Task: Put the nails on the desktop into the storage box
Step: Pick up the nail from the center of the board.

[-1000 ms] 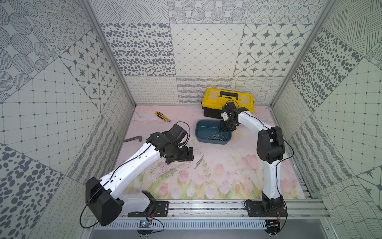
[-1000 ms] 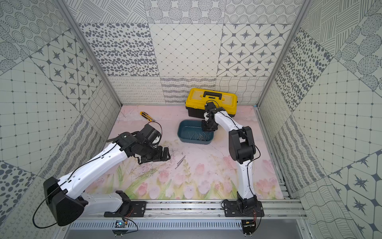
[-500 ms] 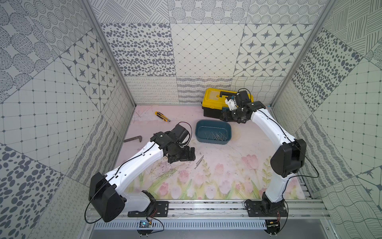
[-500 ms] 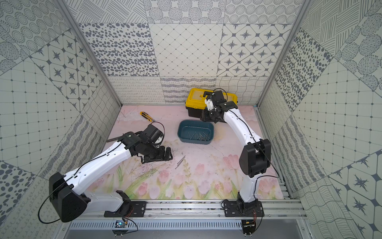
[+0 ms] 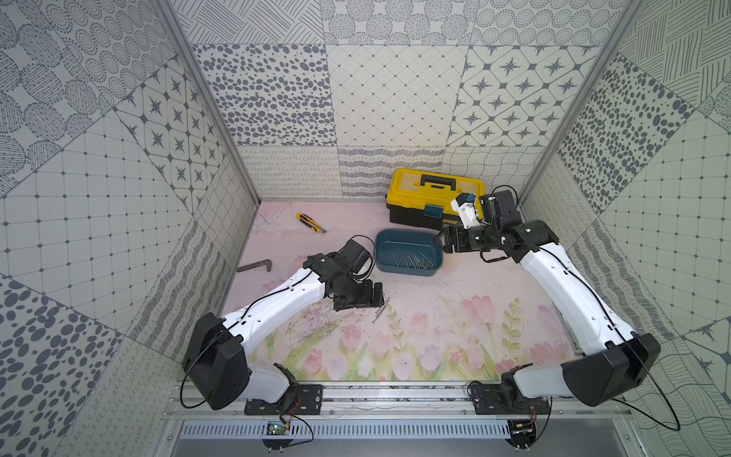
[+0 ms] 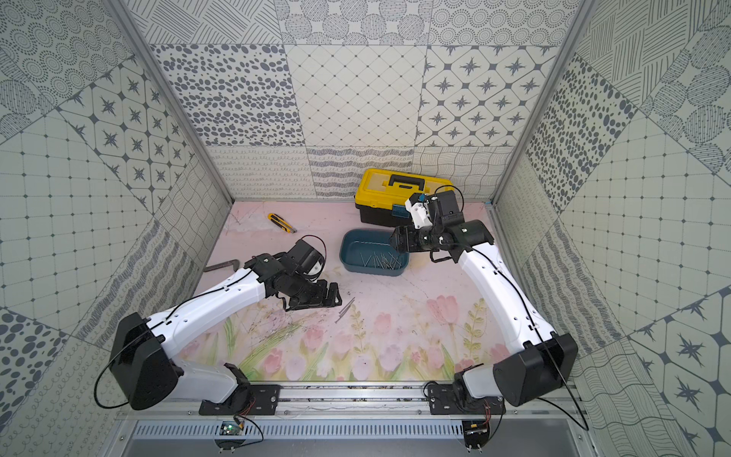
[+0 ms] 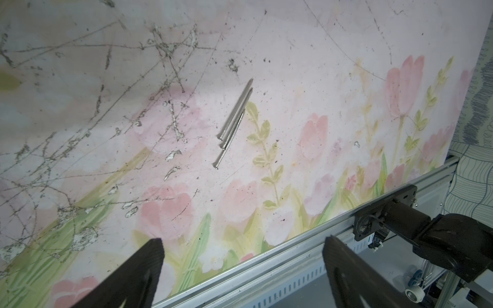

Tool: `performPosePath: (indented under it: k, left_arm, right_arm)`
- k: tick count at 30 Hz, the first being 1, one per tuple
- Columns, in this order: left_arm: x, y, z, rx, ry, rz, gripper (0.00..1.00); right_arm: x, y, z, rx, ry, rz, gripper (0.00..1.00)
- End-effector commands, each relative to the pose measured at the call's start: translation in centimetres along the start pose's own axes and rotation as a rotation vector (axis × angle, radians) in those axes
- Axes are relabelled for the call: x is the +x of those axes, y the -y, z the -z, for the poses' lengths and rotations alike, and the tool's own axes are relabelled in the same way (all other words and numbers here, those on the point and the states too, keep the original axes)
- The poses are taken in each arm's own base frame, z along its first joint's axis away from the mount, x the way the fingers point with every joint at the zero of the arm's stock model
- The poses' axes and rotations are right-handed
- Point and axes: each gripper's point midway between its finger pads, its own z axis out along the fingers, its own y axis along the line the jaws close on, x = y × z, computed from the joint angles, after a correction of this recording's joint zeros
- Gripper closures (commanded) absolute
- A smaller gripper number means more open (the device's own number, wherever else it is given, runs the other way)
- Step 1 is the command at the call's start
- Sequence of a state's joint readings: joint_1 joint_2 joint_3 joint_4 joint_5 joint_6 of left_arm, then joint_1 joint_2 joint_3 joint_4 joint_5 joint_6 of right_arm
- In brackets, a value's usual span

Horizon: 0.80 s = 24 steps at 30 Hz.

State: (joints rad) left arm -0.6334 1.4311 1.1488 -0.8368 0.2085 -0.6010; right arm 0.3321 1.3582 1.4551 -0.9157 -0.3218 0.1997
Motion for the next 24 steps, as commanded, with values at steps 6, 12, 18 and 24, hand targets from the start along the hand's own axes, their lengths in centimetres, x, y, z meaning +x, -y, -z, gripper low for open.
performPosePath:
  k: [6, 12, 18, 24]
  left_arm:
    - [0.7, 1.2, -2.5, -0.042, -0.030, -0.145, 0.05]
    - [1.5, 0.0, -3.4, -0.127, -0.049, -0.160, 0.12]
    - [1.6, -1.0, -5.2, -0.206, -0.073, -0.167, 0.24]
    - [1.5, -1.6, -7.1, -0.262, -0.123, -0.216, 0.33]
  right_arm:
    - [1.5, -0.5, 2.6, -0.070, 0.060, -0.112, 0.03]
    - [3.5, -0.9, 2.8, -0.169, 0.025, -0.221, 0.03]
    - [5.7, -1.1, 2.2, -0.212, -0.010, -0.296, 0.03]
    - [6.0, -1.5, 2.4, -0.238, 0.011, -0.341, 0.03]
